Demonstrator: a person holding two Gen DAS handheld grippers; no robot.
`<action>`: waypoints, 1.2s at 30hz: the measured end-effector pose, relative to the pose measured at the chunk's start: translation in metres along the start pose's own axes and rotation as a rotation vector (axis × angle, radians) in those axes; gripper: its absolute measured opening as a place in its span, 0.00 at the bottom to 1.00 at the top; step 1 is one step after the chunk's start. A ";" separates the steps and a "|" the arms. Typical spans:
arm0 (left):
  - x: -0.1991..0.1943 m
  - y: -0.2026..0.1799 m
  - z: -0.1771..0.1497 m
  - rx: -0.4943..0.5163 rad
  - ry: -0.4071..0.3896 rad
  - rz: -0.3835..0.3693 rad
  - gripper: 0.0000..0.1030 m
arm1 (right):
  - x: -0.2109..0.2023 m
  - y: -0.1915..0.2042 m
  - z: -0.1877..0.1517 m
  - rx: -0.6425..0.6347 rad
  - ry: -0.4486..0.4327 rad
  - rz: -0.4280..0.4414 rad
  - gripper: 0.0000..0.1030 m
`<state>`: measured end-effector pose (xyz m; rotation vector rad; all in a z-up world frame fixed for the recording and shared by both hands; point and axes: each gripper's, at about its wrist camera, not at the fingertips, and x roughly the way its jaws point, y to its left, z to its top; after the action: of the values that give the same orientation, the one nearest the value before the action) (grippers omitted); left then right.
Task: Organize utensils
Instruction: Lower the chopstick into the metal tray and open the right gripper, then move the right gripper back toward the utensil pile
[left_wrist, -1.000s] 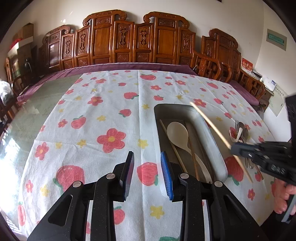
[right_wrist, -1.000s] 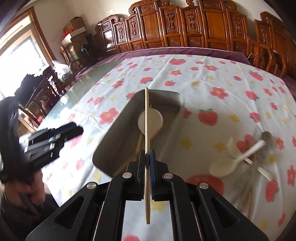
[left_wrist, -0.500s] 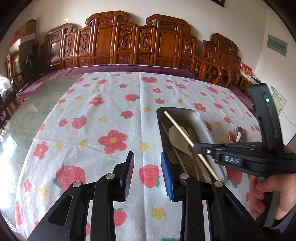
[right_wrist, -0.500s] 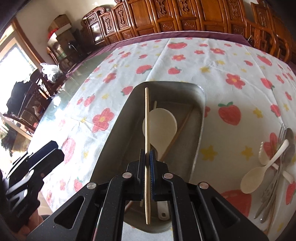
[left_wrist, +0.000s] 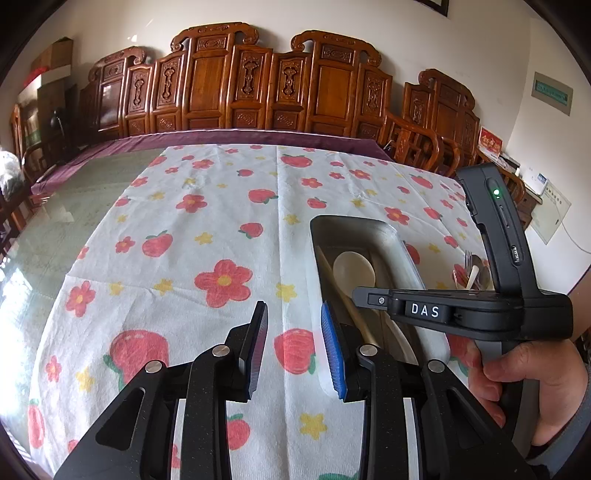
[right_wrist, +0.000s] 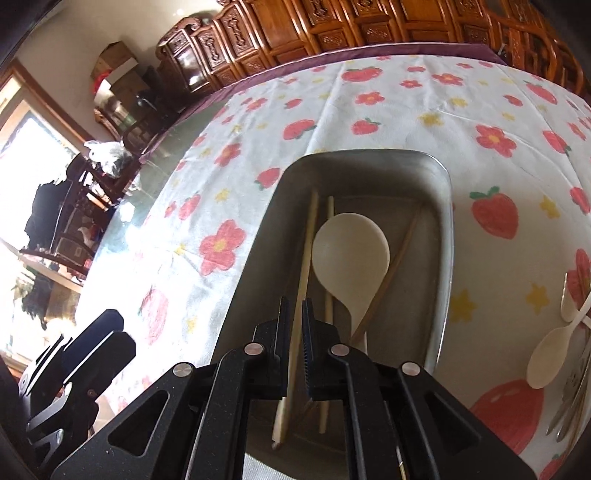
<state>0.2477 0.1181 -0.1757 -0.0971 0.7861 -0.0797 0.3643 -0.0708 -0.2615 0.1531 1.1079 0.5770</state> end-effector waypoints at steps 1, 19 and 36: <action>0.000 -0.001 0.000 0.003 0.000 0.000 0.27 | -0.002 0.001 -0.001 -0.013 -0.005 -0.002 0.09; -0.004 -0.079 -0.010 0.138 -0.003 -0.081 0.27 | -0.134 -0.090 -0.080 -0.136 -0.207 -0.233 0.09; 0.006 -0.128 -0.033 0.291 0.039 -0.101 0.49 | -0.128 -0.189 -0.115 -0.015 -0.134 -0.331 0.17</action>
<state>0.2244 -0.0114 -0.1880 0.1405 0.8003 -0.2913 0.2910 -0.3149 -0.2862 -0.0065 0.9727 0.2748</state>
